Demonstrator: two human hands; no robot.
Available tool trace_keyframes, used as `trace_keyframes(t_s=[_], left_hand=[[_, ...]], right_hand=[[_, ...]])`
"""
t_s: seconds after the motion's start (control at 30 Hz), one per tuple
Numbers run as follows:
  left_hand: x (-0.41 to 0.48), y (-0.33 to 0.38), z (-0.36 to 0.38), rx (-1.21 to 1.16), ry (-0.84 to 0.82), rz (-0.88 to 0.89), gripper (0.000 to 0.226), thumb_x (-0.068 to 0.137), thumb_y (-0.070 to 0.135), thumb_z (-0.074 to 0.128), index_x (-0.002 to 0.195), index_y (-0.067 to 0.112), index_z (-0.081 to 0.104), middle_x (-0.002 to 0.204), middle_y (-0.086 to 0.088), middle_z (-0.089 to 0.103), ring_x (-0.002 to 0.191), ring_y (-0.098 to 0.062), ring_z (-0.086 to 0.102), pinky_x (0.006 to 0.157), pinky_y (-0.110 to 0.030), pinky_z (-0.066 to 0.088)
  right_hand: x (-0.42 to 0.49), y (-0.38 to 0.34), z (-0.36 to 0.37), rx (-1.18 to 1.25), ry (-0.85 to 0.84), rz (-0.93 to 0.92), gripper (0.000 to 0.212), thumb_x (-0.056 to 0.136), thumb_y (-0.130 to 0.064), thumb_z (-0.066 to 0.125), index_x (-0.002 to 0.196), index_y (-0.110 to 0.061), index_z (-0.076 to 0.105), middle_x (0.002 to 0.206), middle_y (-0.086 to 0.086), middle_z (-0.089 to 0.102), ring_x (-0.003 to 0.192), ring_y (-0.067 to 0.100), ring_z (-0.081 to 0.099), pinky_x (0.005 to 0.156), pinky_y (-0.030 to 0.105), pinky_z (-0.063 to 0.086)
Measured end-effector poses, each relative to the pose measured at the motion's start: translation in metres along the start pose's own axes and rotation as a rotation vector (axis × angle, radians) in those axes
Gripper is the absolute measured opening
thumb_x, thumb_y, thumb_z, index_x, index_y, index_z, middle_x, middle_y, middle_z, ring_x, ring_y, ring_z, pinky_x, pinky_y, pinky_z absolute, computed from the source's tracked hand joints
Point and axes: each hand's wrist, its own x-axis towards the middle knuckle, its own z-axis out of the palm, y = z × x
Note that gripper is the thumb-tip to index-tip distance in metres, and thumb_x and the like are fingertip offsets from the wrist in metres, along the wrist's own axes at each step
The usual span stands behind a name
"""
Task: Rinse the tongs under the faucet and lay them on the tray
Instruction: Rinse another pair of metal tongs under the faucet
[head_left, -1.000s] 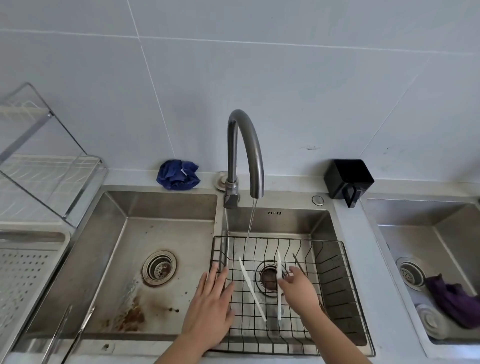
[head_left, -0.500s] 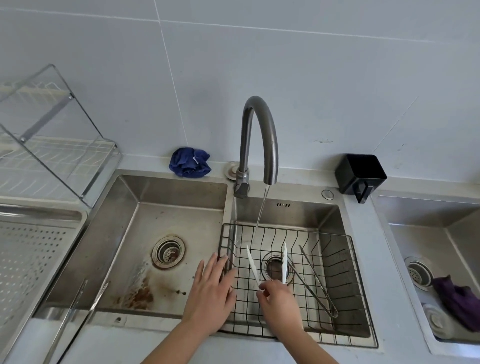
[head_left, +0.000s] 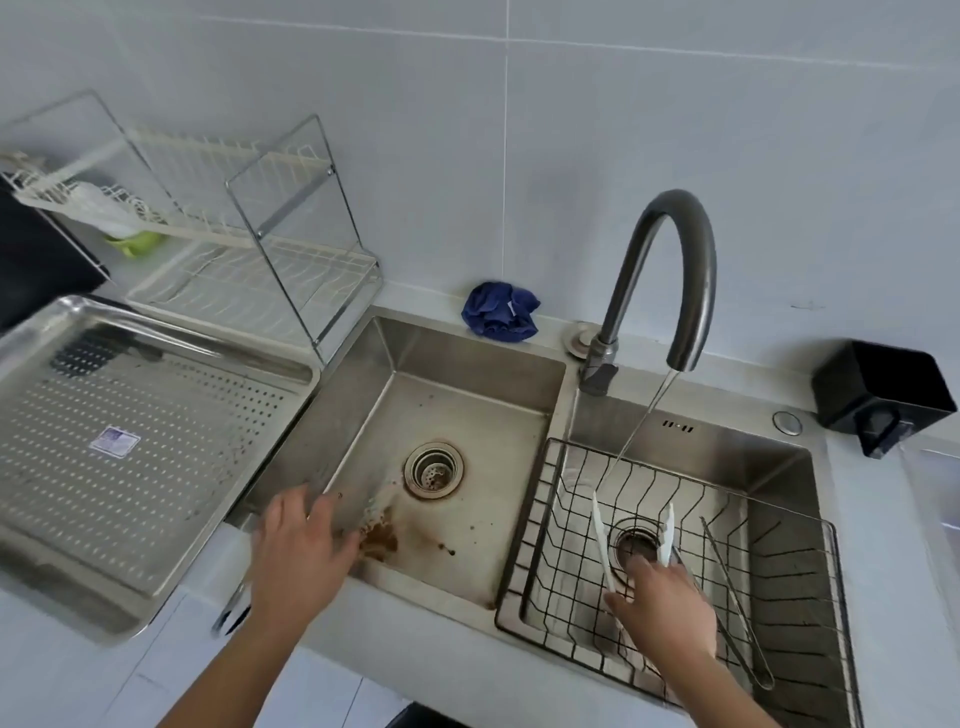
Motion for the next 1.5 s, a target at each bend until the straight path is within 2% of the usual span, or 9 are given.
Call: trace_keyframes(t_s=[0.2,0.37,0.5,0.73,0.87,1.07,1.2,1.37,1.5], left_hand=[[0.0,-0.007,0.006,0.029,-0.107,-0.058,0.041,0.072,0.016,0.085,0.107,0.003,0.069,0.113,-0.025,0.061,0.105,-0.046,0.056,0.073,-0.06,0.051],[0.008,-0.013,0.013,0.032,-0.05,0.025,0.032,0.068,-0.005,0.08,0.1,0.001,0.074,0.098,-0.025,0.066,0.082,-0.048,0.062,0.064,-0.054,0.048],[0.015,-0.007,0.016,0.068,-0.041,0.051,0.023,0.075,-0.003,0.075,0.098,-0.001,0.072,0.091,-0.021,0.067,0.076,-0.043,0.061,0.06,-0.05,0.044],[0.041,0.038,-0.004,-0.006,0.048,0.17,0.018,0.081,0.003,0.073,0.098,0.002,0.069,0.088,-0.016,0.068,0.077,-0.039,0.058,0.06,-0.046,0.047],[0.051,0.076,-0.014,-0.127,0.087,0.264,0.023,0.082,0.003,0.074,0.104,0.003,0.069,0.092,-0.016,0.069,0.076,-0.039,0.059,0.062,-0.047,0.05],[0.06,0.13,-0.014,-0.285,0.04,0.34,0.025,0.087,0.004,0.067,0.112,0.004,0.069,0.098,-0.014,0.063,0.077,-0.035,0.059,0.064,-0.044,0.052],[0.061,0.156,-0.005,-0.334,0.003,0.356,0.023,0.092,0.012,0.062,0.115,0.011,0.066,0.1,-0.004,0.057,0.073,-0.021,0.054,0.06,-0.033,0.043],[0.058,0.182,-0.007,-0.384,0.002,0.41,0.027,0.09,0.015,0.065,0.117,0.012,0.067,0.102,-0.001,0.059,0.069,-0.011,0.049,0.061,-0.024,0.038],[0.048,0.208,-0.018,-0.521,0.0,0.433,0.029,0.088,0.021,0.071,0.115,0.014,0.066,0.105,0.002,0.059,0.069,-0.012,0.055,0.059,-0.024,0.042]], right_hand=[[-0.008,0.001,-0.004,-0.086,-0.019,-0.004,0.021,0.089,-0.049,0.054,0.092,-0.032,0.064,0.069,-0.007,0.046,0.076,0.016,0.056,0.063,0.028,0.041],[-0.006,0.0,-0.002,-0.036,-0.006,-0.03,0.025,0.09,-0.052,0.054,0.088,-0.027,0.062,0.084,-0.003,0.065,0.089,0.02,0.06,0.065,0.029,0.042],[-0.003,-0.001,-0.004,-0.041,-0.046,-0.039,0.022,0.092,-0.047,0.057,0.089,-0.026,0.059,0.084,-0.002,0.068,0.101,0.02,0.059,0.07,0.032,0.036],[-0.003,0.006,-0.02,-0.115,-0.005,-0.02,0.016,0.084,-0.031,0.058,0.095,-0.024,0.067,0.062,-0.005,0.036,0.086,0.02,0.058,0.07,0.032,0.036],[-0.014,0.026,-0.027,-0.17,-0.042,0.015,0.018,0.086,-0.025,0.058,0.099,-0.028,0.07,0.06,-0.004,0.032,0.082,0.019,0.053,0.07,0.03,0.038],[-0.03,0.048,-0.02,-0.153,-0.069,0.062,0.02,0.091,-0.025,0.052,0.103,-0.029,0.067,0.09,-0.003,0.071,0.111,0.019,0.059,0.083,0.032,0.046],[-0.029,0.046,-0.022,-0.109,-0.075,0.078,0.018,0.092,-0.037,0.055,0.104,-0.027,0.063,0.099,-0.006,0.073,0.108,0.02,0.059,0.081,0.034,0.045],[-0.016,0.028,-0.034,0.114,-0.01,0.072,0.024,0.093,-0.037,0.054,0.11,-0.027,0.068,0.101,-0.007,0.074,0.108,0.018,0.062,0.076,0.029,0.051],[0.008,-0.008,-0.069,0.668,-0.061,0.062,0.021,0.096,-0.044,0.062,0.105,-0.029,0.073,0.092,-0.008,0.077,0.083,0.009,0.068,0.073,0.03,0.055]])
